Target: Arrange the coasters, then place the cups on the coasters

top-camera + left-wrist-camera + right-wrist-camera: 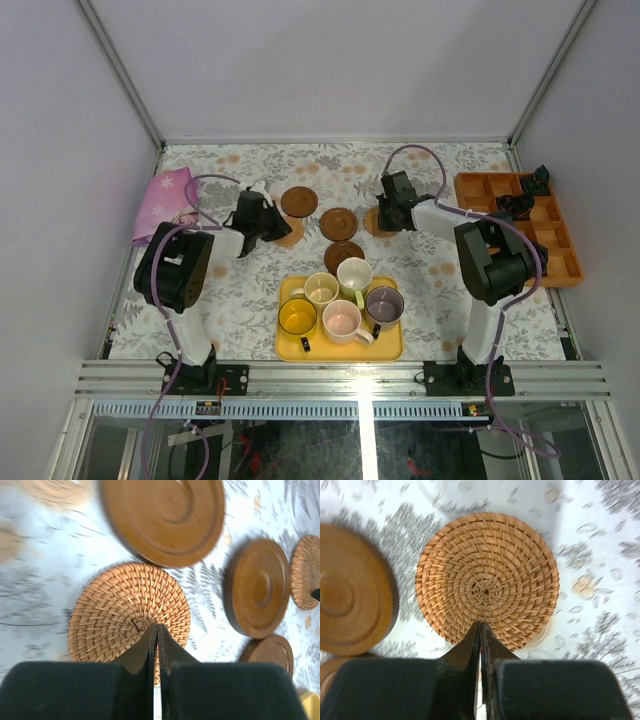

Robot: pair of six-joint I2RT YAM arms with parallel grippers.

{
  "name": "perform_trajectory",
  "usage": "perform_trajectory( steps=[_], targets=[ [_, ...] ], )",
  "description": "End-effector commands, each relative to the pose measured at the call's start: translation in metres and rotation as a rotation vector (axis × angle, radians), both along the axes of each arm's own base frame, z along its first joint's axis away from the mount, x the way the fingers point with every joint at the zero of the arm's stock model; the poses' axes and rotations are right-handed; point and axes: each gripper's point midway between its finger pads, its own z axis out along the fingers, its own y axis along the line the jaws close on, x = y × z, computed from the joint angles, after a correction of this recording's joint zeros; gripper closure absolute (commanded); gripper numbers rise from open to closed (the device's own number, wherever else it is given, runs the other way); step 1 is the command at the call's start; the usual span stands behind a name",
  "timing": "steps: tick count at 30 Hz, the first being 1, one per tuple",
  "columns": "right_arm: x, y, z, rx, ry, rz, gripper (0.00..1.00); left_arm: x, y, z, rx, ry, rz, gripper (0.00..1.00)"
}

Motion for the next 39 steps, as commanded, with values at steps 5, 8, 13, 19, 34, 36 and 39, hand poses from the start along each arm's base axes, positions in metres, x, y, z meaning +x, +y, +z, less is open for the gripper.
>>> perform_trajectory(
  steps=[5,8,13,19,34,36,39],
  targets=[
    [0.045,-0.041,-0.014,-0.064,0.019,-0.134,1.00,0.024,0.061,-0.017,0.044,0.107,0.219,1.00],
    [0.061,-0.043,-0.014,-0.069,0.001,-0.130,1.00,0.041,0.070,-0.013,0.038,0.118,0.246,1.00],
    [0.085,-0.035,0.006,-0.047,-0.075,-0.090,1.00,0.069,0.087,-0.004,0.011,0.097,0.303,0.96],
    [0.080,-0.015,0.056,0.083,-0.190,-0.005,1.00,0.082,0.084,0.030,-0.051,0.024,0.288,0.85],
    [-0.026,0.076,0.076,0.258,-0.093,0.317,1.00,0.070,0.048,0.098,-0.209,-0.154,0.142,0.30],
    [-0.038,0.087,0.074,0.283,-0.058,0.362,1.00,0.069,0.037,0.098,-0.239,-0.147,0.102,0.30],
    [-0.054,0.096,0.072,0.324,-0.007,0.405,1.00,0.067,0.028,0.096,-0.250,-0.136,0.079,0.30]
  ],
)
